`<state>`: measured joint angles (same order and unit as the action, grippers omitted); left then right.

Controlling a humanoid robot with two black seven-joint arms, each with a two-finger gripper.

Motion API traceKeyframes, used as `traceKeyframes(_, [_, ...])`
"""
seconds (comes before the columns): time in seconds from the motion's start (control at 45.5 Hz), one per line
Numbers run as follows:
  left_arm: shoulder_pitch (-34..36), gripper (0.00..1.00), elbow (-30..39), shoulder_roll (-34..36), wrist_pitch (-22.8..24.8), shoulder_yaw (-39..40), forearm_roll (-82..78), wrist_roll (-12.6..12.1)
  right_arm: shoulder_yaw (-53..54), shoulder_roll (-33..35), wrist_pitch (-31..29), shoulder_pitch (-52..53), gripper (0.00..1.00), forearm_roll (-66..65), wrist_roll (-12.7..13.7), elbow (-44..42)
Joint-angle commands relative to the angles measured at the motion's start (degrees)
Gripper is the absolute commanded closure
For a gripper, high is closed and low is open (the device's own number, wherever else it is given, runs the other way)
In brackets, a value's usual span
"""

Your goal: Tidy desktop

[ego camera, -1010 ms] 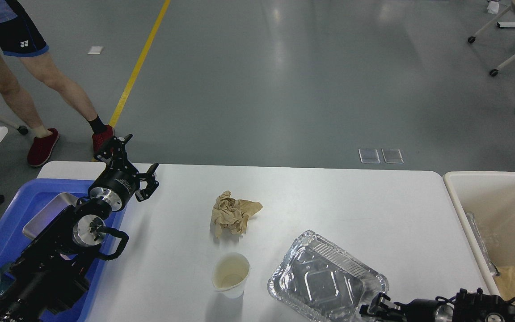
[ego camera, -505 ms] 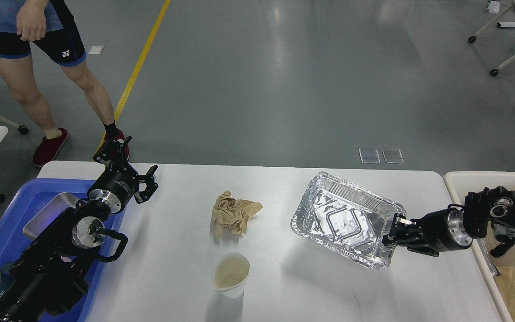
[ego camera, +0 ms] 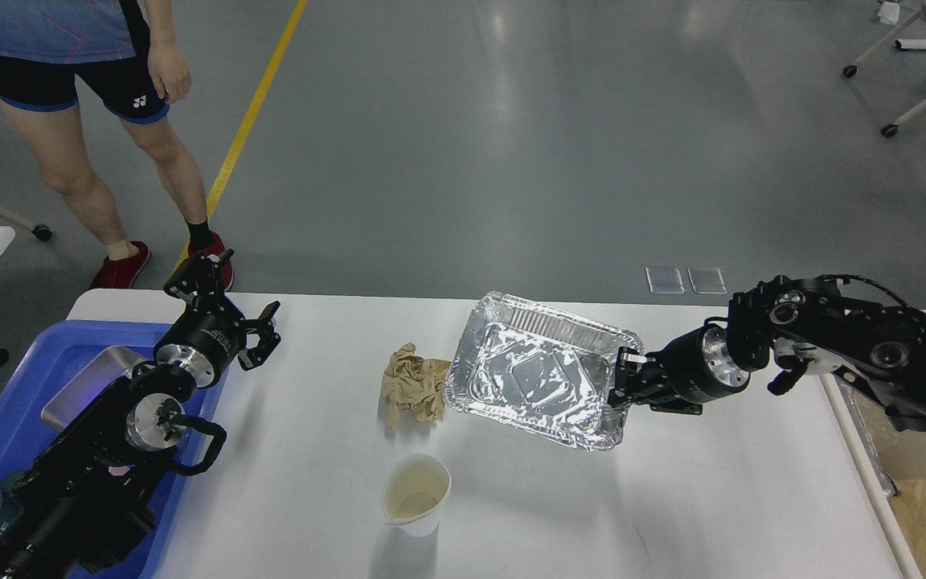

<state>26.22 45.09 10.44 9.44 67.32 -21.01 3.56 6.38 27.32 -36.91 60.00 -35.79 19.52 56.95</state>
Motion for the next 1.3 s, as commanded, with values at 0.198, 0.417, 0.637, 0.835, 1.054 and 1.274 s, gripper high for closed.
traceKeyframes(0.198, [-0.46, 0.03, 0.18, 0.55, 1.81, -5.88, 0.09, -0.04, -3.31, -0.95, -6.15, 5.04, 1.0, 0.37, 1.05, -0.26])
traceKeyframes(0.417, [-0.46, 0.03, 0.18, 0.46, 1.81, -6.41, 0.09, -0.04, -3.57, -2.62, -8.53, 7.06, 1.0, -0.42, 2.63, -6.31])
traceKeyframes(0.637, [-0.46, 0.03, 0.18, 0.55, 1.81, -6.41, 0.09, -0.13, -3.05, -4.03, -8.0, 7.76, 1.0, 0.46, 2.72, -11.69])
traceKeyframes(0.835, [0.06, 0.03, 0.18, 0.46, 2.33, -8.96, 0.09, -0.39, -2.69, -4.55, -10.37, 9.78, 1.0, 0.63, 2.54, -8.88])
traceKeyframes(1.054, [0.33, 0.03, 0.7, 0.72, 4.01, -11.16, 0.09, -0.66, -2.34, -5.52, -10.73, 10.05, 1.0, 0.55, 2.63, -7.82])
traceKeyframes(1.274, [-0.2, 0.03, 0.88, 0.2, 3.3, -10.55, 0.18, -0.13, -2.25, -5.61, -10.47, 9.52, 1.0, 0.55, 2.63, -7.73])
